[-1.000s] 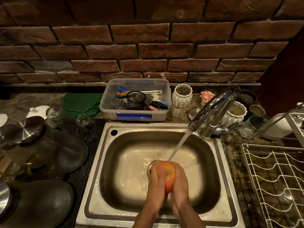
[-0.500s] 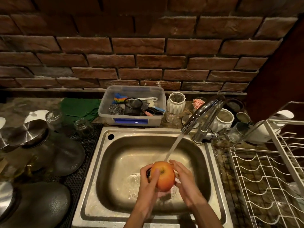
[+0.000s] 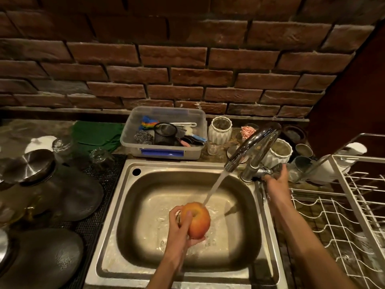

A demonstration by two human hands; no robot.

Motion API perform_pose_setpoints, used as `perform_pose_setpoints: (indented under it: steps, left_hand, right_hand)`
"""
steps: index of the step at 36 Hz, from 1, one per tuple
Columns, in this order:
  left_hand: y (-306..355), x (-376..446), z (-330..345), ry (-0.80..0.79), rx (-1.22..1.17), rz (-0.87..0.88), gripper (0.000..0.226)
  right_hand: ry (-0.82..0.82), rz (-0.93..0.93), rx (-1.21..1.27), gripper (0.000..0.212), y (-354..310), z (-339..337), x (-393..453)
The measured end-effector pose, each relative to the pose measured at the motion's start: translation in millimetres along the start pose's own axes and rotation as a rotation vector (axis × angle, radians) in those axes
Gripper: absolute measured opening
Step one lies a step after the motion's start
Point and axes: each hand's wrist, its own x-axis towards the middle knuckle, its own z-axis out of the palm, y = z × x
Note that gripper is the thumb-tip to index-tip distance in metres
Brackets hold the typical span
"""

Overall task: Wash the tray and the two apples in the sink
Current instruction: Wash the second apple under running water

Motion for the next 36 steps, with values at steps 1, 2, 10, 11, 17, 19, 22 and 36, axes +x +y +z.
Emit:
perform_pose_setpoints:
  steps: [1, 2, 10, 11, 17, 19, 22, 36]
  left_hand:
    - [2.2, 0.6, -0.7, 0.001, 0.011, 0.001, 0.047]
    - [4.0, 1.0, -2.4, 0.003, 0.014, 0.000, 0.051]
    - [5.2, 0.5, -4.6, -0.023, 0.021, 0.033, 0.057]
    - [6.0, -1.0, -4.9, -0.023, 0.031, 0.035, 0.057]
    - [15.1, -8.4, -10.1, -0.040, 0.124, 0.058, 0.055]
    - [19.2, -9.9, -11.4, -0.041, 0.145, 0.060, 0.059]
    - [23.5, -11.7, -13.7, -0.044, 0.160, 0.057, 0.058]
    - [60.8, -18.6, -18.6, -0.264, 0.372, 0.161, 0.066]
  right_hand:
    - [0.009, 0.002, 0.018, 0.081, 0.4, 1.3, 1.1]
    - [0.022, 0.002, 0.025, 0.081, 1.2, 1.9, 1.6]
    - [-0.096, 0.011, -0.037, 0.071, -5.8, -19.6, -1.1]
    - [-0.082, 0.003, -0.053, 0.070, -2.7, -17.5, -7.0]
    - [-0.224, -0.008, -0.019, 0.029, 40.1, 22.0, -68.5]
    - [-0.482, 0.049, -0.063, 0.021, 50.4, 35.5, -86.9]
    - [-0.756, 0.183, -0.078, 0.042, 55.1, 49.7, -105.3]
    - [-0.964, 0.223, 0.266, 0.086, 53.2, 45.3, -112.8]
